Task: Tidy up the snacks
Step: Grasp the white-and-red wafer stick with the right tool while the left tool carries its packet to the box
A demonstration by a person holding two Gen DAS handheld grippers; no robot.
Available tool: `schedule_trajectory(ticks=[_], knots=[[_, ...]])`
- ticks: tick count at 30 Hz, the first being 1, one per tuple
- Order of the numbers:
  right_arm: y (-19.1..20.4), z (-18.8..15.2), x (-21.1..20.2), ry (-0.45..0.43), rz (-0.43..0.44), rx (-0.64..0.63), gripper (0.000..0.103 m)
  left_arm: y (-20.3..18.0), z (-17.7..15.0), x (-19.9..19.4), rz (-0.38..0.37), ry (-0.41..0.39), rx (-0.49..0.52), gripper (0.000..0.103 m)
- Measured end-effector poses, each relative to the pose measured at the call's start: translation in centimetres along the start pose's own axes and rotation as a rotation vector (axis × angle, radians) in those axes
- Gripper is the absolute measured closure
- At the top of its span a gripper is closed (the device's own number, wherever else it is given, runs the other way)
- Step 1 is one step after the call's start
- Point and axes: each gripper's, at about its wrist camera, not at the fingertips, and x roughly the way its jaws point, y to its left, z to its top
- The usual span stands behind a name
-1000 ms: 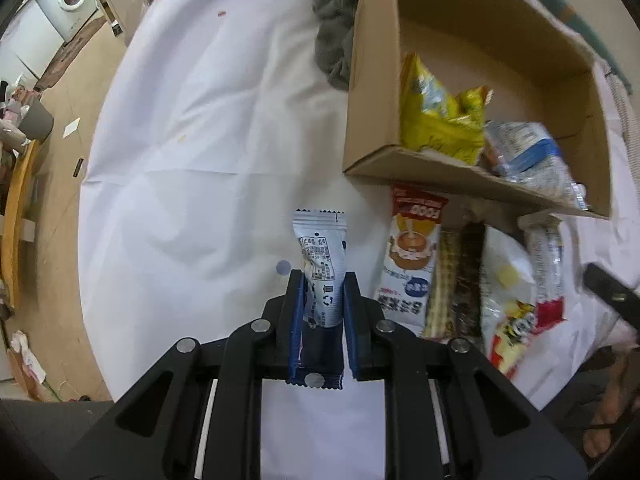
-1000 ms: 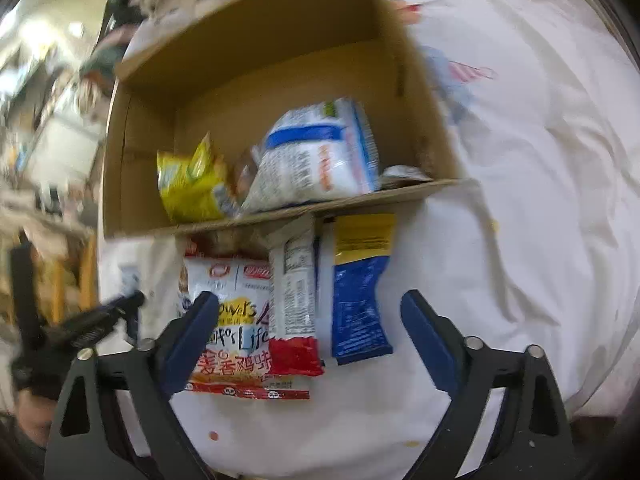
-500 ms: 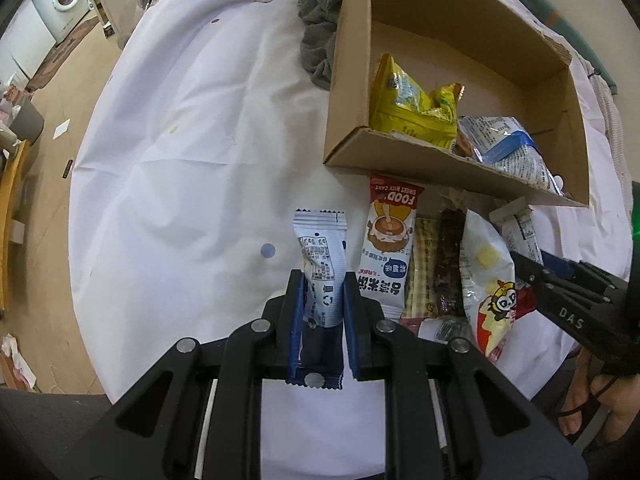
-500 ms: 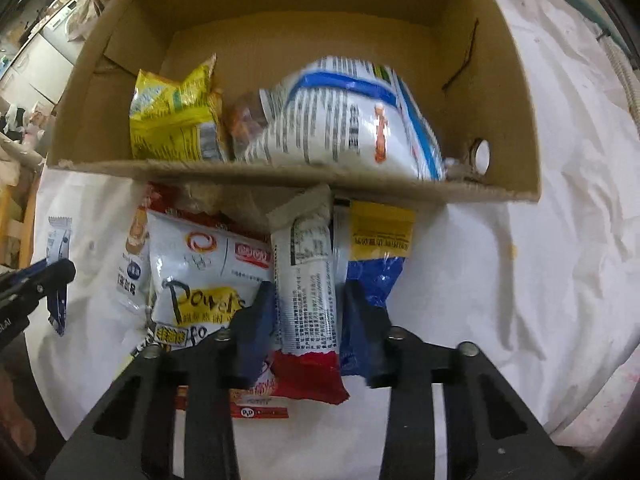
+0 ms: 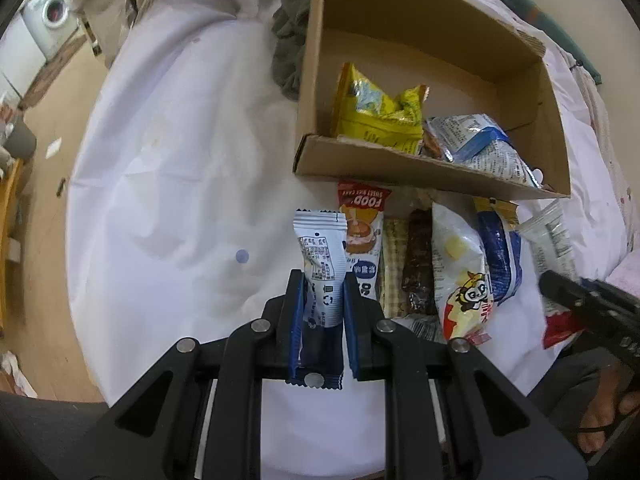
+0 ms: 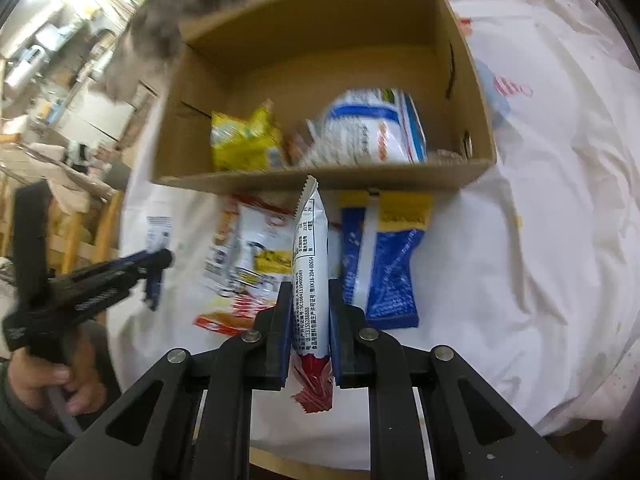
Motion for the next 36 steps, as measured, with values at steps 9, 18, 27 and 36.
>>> schedule_trajectory(ticks=[9, 18, 27, 36], knots=[[1.8, 2.2, -5.1, -0.217, 0.151, -0.014, 0.087, -0.9, 1.8, -5.2, -0.039, -0.199, 0.022, 0.088], [0.2, 6.6, -6.5, -0.311, 0.138, 0.051, 0.087, -1.4, 5.3, -5.3, -0.077, -0.212, 0.013, 0.088], [-2.2, 9.7, -6.0, -0.319, 0.056, 0.076, 0.087, -3.6, 9.4, -5.5, -0.045, -0.265, 0.092, 0.088], [-4.5, 10.1, -3.2, -0.283, 0.006, 0.119, 0.087, -4.3, 11.3, -3.0, -0.020, -0.279, 0.115, 0.088]])
